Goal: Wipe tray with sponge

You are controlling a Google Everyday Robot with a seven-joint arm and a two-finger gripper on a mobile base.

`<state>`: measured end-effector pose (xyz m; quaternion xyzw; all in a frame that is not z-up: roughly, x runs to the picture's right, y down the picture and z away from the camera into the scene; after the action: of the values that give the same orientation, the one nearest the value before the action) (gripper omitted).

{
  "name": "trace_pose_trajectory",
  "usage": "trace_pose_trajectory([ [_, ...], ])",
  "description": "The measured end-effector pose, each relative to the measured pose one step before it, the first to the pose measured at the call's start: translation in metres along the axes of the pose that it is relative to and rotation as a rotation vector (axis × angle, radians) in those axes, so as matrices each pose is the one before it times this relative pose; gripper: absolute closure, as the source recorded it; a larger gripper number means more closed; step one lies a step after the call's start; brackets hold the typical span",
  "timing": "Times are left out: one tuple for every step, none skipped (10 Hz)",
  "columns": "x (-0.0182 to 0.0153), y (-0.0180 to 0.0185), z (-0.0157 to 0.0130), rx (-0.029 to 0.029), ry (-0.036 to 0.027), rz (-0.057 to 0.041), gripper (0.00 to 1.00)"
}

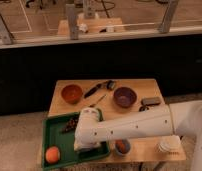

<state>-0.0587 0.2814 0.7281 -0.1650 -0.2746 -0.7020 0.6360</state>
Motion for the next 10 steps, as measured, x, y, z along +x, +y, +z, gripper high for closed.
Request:
trace_pose_trajectory([
  [0.00999, 0.01141, 0.00034, -0.00563, 0.00639, 0.02856, 1.00],
  [0.00473, 0.00314, 0.00114, -0.00032, 0.00044, 0.01293, 1.00],
  [0.00543, -0.00038, 0.00215, 0.00257, -0.00107, 0.00684, 1.00],
  [0.00461, -0.00528, 0.00294, 0.00213, -0.00152, -0.00400, 1.00],
  [0.00418, -0.01124, 0.00309, 0.00823, -0.00234, -0.00584, 1.00],
  [0.00501, -0.01391, 0.00425, 0.00385, -0.00172, -0.00827, 1.00],
  [0.00337, -0.01624, 0.00398, 0.00950, -0.00654, -0.00930, 1.00],
  [0.00467, -0.01882, 0.00435, 0.01422, -0.00464, -0.01432, 1.00],
  [0.00326, -0.00862, 0.00073, 0.00553, 0.00113, -0.00987, 1.00],
  [0.00047, -0.00761, -0.00140, 0.00969, -0.00032, -0.01907, 1.00],
])
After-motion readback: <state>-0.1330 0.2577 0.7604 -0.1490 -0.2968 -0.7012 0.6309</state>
